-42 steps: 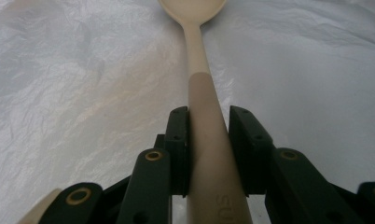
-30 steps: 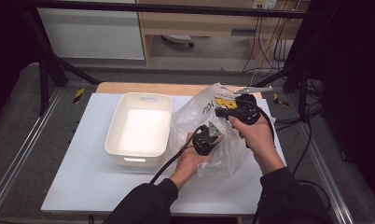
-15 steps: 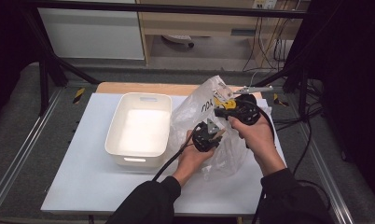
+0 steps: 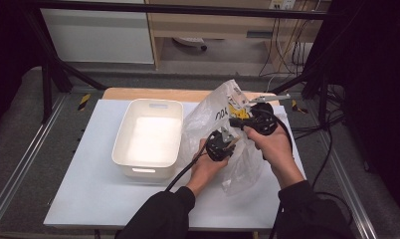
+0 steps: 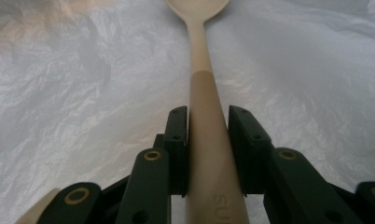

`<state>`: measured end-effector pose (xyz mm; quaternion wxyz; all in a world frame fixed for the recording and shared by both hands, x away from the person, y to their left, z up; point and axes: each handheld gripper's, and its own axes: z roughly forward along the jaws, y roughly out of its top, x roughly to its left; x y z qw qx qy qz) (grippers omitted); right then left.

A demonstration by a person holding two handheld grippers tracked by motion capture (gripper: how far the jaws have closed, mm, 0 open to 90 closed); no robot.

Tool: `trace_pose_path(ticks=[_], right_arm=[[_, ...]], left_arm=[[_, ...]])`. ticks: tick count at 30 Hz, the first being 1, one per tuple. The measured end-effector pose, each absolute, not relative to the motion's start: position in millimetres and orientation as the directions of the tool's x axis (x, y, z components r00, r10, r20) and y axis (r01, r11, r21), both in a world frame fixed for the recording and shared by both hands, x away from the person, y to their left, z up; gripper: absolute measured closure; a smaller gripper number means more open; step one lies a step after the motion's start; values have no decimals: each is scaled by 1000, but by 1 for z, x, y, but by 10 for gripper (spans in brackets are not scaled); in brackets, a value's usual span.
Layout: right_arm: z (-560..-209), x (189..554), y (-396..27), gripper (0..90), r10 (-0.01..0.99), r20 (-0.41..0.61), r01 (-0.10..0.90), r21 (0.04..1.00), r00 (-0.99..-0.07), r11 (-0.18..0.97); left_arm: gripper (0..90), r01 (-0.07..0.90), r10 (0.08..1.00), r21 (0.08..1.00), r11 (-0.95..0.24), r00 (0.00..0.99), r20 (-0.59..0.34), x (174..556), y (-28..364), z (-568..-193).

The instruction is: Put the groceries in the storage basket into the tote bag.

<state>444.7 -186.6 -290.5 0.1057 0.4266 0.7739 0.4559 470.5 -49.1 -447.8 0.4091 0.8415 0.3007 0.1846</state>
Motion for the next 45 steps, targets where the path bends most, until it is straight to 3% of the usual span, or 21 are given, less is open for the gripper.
trace_pose_path(ticks=[6,13,24,33,40,45], right_arm=[[-293,447,-184,900,759,221,570,789,-612,230],[-301,451,-179,900,767,218,586,774,-604,241],[-313,448,-182,900,768,232,597,768,-597,233],[-332,437,-177,900,768,216,594,763,-604,253],[-352,432,-176,900,768,214,597,760,-604,258],[-366,426,-174,900,771,210,600,756,-601,262]], left_arm=[[688,404,666,769,-495,745,36,467,-46,-456],[486,405,683,792,-457,730,21,449,-28,-447],[408,387,655,847,-364,753,-63,415,12,-427],[327,334,601,865,-374,798,-48,382,38,-398],[275,403,610,870,-285,776,-159,367,64,-385],[267,384,628,881,-277,766,-136,361,74,-378]])
